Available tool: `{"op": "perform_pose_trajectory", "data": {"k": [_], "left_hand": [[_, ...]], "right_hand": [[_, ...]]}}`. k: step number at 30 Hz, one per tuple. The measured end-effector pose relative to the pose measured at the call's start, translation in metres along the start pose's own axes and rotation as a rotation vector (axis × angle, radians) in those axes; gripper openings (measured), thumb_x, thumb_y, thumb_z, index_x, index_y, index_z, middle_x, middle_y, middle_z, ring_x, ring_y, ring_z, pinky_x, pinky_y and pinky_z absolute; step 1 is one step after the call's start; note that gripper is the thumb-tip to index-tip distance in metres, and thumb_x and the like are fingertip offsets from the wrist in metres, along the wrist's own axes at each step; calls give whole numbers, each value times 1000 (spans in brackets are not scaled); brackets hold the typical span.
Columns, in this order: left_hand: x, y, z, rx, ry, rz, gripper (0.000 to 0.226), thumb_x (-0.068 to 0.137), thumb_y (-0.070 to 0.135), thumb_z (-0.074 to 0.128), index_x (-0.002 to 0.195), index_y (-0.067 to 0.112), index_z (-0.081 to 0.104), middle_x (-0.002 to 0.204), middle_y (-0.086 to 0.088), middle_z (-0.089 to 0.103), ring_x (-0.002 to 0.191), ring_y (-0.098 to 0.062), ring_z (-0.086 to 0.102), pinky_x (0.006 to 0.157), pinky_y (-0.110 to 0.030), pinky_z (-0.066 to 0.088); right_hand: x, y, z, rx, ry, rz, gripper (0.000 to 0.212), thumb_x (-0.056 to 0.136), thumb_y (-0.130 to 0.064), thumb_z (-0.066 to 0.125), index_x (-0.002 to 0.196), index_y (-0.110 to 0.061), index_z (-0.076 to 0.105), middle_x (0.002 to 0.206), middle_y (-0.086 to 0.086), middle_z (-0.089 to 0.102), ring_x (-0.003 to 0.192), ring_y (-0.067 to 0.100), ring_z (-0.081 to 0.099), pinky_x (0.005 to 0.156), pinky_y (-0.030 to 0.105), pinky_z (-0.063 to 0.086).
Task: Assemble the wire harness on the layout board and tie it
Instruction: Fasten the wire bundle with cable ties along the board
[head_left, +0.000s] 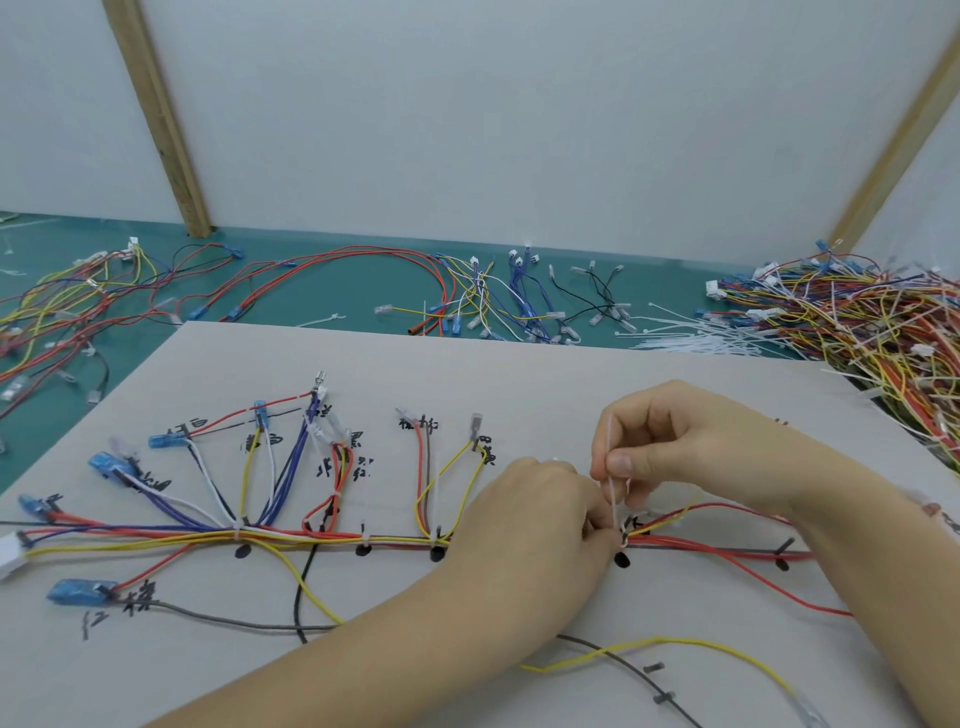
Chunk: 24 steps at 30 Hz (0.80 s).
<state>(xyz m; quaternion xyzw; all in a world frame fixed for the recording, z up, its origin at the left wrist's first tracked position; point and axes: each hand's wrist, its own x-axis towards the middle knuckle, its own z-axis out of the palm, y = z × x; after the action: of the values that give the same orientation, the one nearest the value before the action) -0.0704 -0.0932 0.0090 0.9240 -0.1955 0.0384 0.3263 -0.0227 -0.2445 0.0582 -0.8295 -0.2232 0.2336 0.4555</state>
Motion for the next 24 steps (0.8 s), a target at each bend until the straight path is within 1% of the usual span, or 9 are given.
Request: {"op": "perform_pose_trajectory", "data": {"k": [2, 3, 7, 10, 14, 18, 20, 22, 24], "left_hand": [[3, -1, -3, -32, -18, -33, 15, 82, 31, 58, 82, 24, 71, 64, 3, 50, 69, -11, 44, 57, -25, 34], [4, -1, -4, -42, -30, -47, 14, 81, 31, 59, 81, 24, 71, 66, 3, 53, 68, -12, 46, 56, -24, 34], [6, 0, -4, -69, -47, -74, 13, 79, 30, 61, 81, 25, 72, 81, 1, 66, 76, -17, 58, 62, -25, 42], [8, 1, -6, -90, -76, -81, 12, 79, 28, 62, 80, 24, 73, 80, -1, 67, 79, -20, 60, 62, -26, 42], [8, 1, -8, -105, -103, -83, 11, 79, 27, 62, 81, 24, 73, 80, 0, 67, 80, -20, 60, 65, -26, 44], [5, 2, -5, -46, -41, -70, 14, 81, 29, 59, 83, 25, 72, 81, 2, 66, 81, -18, 58, 65, -27, 42], [5, 2, -4, -2, -24, -55, 15, 82, 30, 57, 85, 27, 71, 76, 3, 62, 79, -18, 53, 64, -27, 40], [4, 3, -4, 27, -20, -35, 15, 83, 31, 55, 86, 28, 70, 69, 5, 52, 76, -16, 47, 62, -26, 36], [3, 3, -6, 50, -34, -17, 15, 85, 33, 54, 88, 29, 69, 70, 5, 51, 76, -16, 45, 62, -26, 34]], "right_hand": [[3, 1, 7, 23, 56, 39, 29, 87, 12, 47, 68, -6, 60, 56, 6, 60, 51, 13, 59, 51, 18, 49], [4, 2, 10, 28, 83, 56, 30, 88, 12, 46, 68, -6, 59, 54, 6, 59, 49, 14, 57, 50, 19, 49], [5, 1, 14, 48, 141, 92, 32, 89, 12, 44, 66, -6, 57, 50, 2, 58, 46, 12, 55, 48, 19, 48], [4, -1, 15, 58, 158, 102, 31, 89, 11, 44, 66, -6, 58, 49, 3, 57, 45, 13, 55, 47, 20, 49], [6, 0, 16, 75, 181, 133, 29, 90, 10, 45, 67, -5, 57, 47, 1, 56, 42, 10, 53, 45, 19, 49], [9, 0, 17, 89, 180, 153, 30, 90, 10, 44, 67, -5, 57, 47, 3, 56, 42, 13, 54, 44, 20, 48], [9, -2, 16, 83, 170, 150, 31, 90, 10, 44, 66, -5, 57, 48, 3, 57, 42, 13, 54, 44, 20, 48], [7, -4, 15, 56, 152, 131, 30, 89, 10, 46, 67, -6, 58, 50, 4, 57, 44, 11, 54, 47, 20, 49], [6, -7, 14, 21, 135, 116, 29, 89, 8, 48, 68, -7, 60, 53, 4, 58, 48, 10, 54, 51, 20, 50]]}}
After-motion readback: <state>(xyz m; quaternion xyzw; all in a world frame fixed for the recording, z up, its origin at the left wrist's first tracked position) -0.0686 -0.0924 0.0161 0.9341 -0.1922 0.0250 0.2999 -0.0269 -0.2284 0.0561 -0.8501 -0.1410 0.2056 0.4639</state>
